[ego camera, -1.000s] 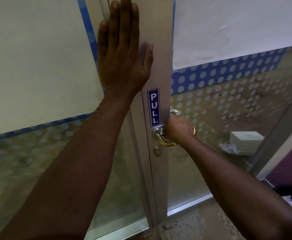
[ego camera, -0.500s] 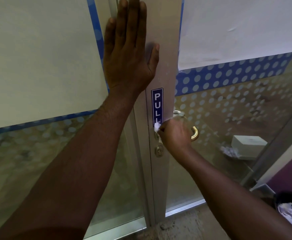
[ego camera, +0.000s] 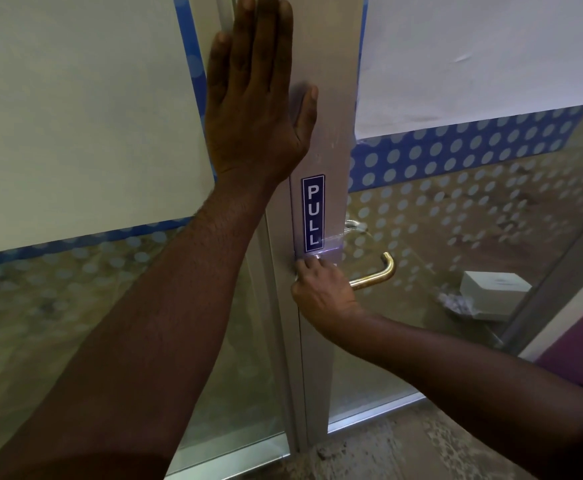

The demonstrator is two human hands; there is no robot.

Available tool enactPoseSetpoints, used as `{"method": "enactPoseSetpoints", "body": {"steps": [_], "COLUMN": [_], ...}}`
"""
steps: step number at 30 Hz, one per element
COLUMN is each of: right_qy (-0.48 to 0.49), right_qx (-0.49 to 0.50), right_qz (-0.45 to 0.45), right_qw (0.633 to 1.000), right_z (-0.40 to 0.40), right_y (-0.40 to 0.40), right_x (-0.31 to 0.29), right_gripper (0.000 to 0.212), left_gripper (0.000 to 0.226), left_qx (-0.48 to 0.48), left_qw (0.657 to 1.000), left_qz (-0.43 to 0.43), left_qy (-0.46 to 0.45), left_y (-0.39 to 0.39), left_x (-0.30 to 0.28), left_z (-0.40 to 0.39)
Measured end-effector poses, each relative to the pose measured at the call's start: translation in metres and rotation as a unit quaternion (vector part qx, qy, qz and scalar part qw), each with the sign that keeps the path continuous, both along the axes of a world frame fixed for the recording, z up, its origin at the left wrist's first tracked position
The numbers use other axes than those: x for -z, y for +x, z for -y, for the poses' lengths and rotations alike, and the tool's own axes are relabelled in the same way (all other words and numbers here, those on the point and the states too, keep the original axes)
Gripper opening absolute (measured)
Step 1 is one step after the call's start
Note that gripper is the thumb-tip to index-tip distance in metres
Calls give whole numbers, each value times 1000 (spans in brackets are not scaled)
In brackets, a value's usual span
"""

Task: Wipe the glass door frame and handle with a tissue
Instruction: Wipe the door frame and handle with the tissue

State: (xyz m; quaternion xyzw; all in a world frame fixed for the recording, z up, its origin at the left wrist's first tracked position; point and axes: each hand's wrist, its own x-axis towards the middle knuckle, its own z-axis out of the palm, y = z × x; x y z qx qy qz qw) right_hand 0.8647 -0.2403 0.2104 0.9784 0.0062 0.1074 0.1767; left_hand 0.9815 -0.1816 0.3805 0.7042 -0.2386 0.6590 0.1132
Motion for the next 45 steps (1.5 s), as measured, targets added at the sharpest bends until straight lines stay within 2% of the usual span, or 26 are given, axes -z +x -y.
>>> {"method": "enactPoseSetpoints", "body": {"steps": [3, 7, 10, 16, 19, 23, 26, 28, 30, 33, 35, 39, 42, 45], "right_qy": [1, 100, 118, 76, 73, -11, -62, -13, 93, 251, 307, 305, 246, 190], "right_qx": [7, 77, 109, 67, 86, 12, -10, 10, 53, 112, 163, 225, 245, 216], "right_qz": [-21, 22, 38, 45, 69, 2, -13, -3, 36, 91, 102, 105, 104, 95], "right_qw": [1000, 992, 986, 994, 991, 1000, 998, 1000, 994, 957, 932, 919, 932, 953], "right_z": [-6, 3, -2, -3, -4, -7, 4, 7, 7, 6, 6, 5, -3, -12], "right_y": [0, -7, -10, -15, -17, -8, -11, -14, -15, -10, -5, -1, 6, 7], "right_x": [-2, -8, -5, 7, 6, 15, 17, 17, 13, 2, -5, -9, -10, -6], "right_gripper": [27, 32, 31, 35, 27, 30, 37, 35, 30, 25, 18, 13, 13, 18], "left_gripper": [65, 64, 64, 66, 65, 65, 64, 64, 63, 64, 64, 65, 65, 65], "left_qx": [0, 5, 1, 9, 9, 9, 4, 2, 3, 3, 5, 7, 9, 10], "left_qw": [1000, 1000, 1000, 1000, 1000, 1000, 1000, 1000, 1000, 1000, 1000, 1000, 1000, 1000], "left_qz": [4, 9, 15, -1, 9, 6, 7, 9, 11, 10, 1, -5, -3, -1], "left_qy": [2, 8, 3, 1, 0, -1, 9, 12, 15, 14, 8, 8, 7, 2], "left_y": [-1, -1, 1, -1, -2, -2, -3, -4, -5, -3, -3, -4, -4, -6], "left_x": [-1, 0, 0, 2, 1, 1, -1, -1, 0, 0, 0, 2, 1, 1], "left_z": [0, 0, 0, 0, 0, 0, -2, -2, -2, -1, -2, 0, -1, -1]}}
